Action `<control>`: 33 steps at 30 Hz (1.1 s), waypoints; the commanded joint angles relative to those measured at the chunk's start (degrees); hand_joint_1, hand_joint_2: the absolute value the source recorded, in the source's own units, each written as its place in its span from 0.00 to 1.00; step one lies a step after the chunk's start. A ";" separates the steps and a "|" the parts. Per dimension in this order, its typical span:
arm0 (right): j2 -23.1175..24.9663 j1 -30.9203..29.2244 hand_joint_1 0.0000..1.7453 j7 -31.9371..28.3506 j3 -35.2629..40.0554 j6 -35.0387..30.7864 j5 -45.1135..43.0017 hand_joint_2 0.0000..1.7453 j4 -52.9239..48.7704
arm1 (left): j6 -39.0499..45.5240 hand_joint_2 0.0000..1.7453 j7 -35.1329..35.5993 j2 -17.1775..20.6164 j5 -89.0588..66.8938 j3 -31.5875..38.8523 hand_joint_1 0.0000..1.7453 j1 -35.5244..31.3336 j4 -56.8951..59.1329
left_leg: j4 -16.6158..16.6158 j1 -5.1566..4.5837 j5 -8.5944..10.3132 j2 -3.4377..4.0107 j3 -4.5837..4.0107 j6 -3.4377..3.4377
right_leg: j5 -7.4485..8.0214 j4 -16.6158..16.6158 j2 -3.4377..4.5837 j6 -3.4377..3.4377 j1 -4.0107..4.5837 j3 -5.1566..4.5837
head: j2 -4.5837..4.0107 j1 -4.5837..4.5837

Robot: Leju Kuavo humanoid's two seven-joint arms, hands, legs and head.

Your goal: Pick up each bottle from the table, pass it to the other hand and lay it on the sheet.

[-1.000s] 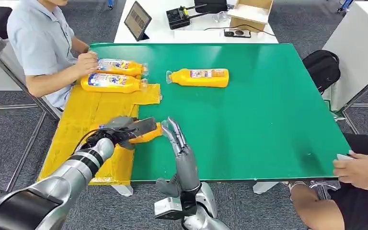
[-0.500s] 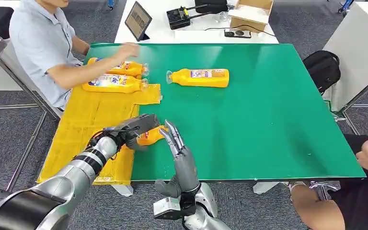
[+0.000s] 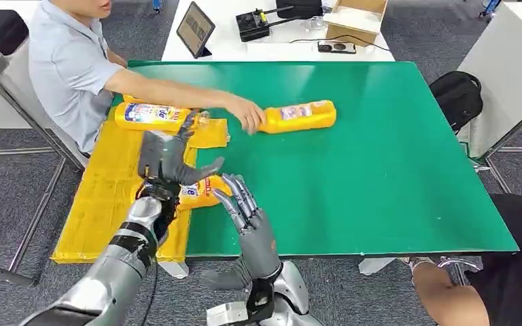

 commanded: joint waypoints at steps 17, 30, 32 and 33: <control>-13.12 2.85 0.00 13.66 -22.13 3.39 19.57 1.00 8.72 | 13.76 1.00 -8.04 2.09 10.33 1.55 0.00 40.02 -52.32 | -0.06 -0.03 -0.16 -0.02 0.06 0.11 | -0.16 -0.16 -0.02 0.02 0.01 0.13 | 0.00 0.02; -11.98 -14.29 0.00 21.88 -27.62 7.75 24.15 1.00 30.28 | 17.15 1.00 -8.82 2.41 6.60 -3.35 0.00 38.51 -52.17 | -0.09 -0.04 -0.08 0.07 0.23 0.18 | -0.05 -0.18 0.02 0.02 0.02 0.28 | 0.00 0.02; -12.17 -15.01 0.00 22.90 -27.15 8.02 25.01 1.00 31.62 | 17.41 1.00 -8.65 2.42 6.62 -3.35 0.00 38.39 -51.85 | -0.07 -0.04 -0.05 0.04 0.14 0.15 | -0.03 -0.15 0.03 0.09 -0.01 0.18 | 0.00 -0.02; -11.95 -17.10 0.00 24.35 -27.09 10.34 24.97 1.00 35.57 | 17.29 1.00 -7.98 2.50 7.38 -3.06 0.00 38.19 -51.19 | -0.06 -0.03 -0.06 0.04 0.14 0.15 | -0.03 -0.15 0.02 0.08 0.01 0.19 | 0.00 0.02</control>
